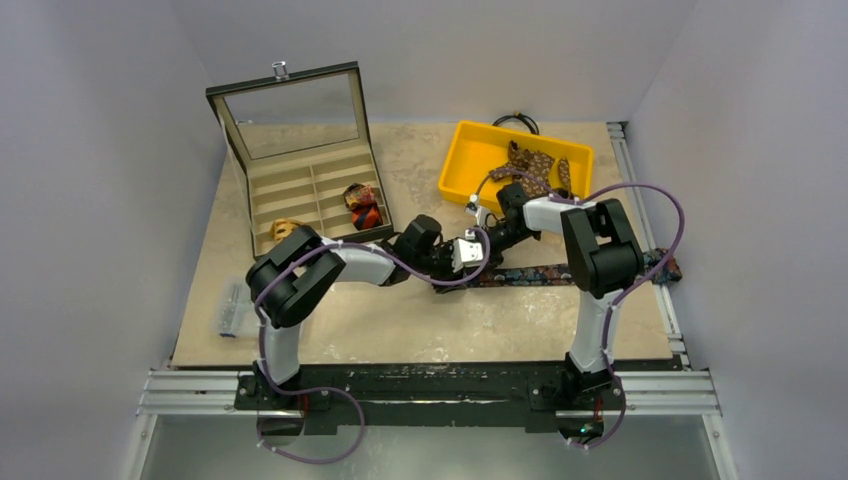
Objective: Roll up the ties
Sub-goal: Roll the tie at the center of the board.
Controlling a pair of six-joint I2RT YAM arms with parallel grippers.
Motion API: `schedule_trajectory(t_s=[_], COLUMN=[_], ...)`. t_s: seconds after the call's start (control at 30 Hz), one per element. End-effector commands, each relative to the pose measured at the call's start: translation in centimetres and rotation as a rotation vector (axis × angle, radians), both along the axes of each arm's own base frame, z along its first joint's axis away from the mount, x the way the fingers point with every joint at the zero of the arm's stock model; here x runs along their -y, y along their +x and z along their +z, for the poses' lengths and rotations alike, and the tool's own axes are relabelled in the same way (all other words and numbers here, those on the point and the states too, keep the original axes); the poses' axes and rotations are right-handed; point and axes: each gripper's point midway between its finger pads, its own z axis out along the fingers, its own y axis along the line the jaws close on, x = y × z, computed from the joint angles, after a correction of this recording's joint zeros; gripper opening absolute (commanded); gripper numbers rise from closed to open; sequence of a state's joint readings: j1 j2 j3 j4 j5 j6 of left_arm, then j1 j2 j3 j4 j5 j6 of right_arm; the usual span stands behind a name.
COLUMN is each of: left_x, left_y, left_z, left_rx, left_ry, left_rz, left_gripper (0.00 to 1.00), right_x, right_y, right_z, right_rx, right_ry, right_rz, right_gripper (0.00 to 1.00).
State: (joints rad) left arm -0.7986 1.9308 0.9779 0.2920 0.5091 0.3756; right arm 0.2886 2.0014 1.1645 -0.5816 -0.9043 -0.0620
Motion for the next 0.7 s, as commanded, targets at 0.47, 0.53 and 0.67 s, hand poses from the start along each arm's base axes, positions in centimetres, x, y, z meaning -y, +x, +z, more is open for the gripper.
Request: schedule_trajectory(t_s=[0.47, 0.53, 0.67], left_x=[-3.4, -3.2, -4.1], left_y=[-1.7, -1.8, -1.4], left_z=[-2.4, -1.7, 0.3], left_rx=[-0.033, -0.05, -0.05], left_ry=[0.124, 0.094, 0.023], left_rz=[-0.008, -0.014, 0.015], left_gripper=[0.41, 0.45, 0.54], right_x=[1.7, 2.0, 2.3], right_y=[0.6, 1.1, 1.6], right_z=[-1.6, -2.5, -3.2], right_rx=[0.076, 0.095, 0.111], right_ry=[-0.138, -0.166, -0.191], right_rz=[0.005, -0.007, -0.013], right_gripper=[0.0, 0.0, 0.0])
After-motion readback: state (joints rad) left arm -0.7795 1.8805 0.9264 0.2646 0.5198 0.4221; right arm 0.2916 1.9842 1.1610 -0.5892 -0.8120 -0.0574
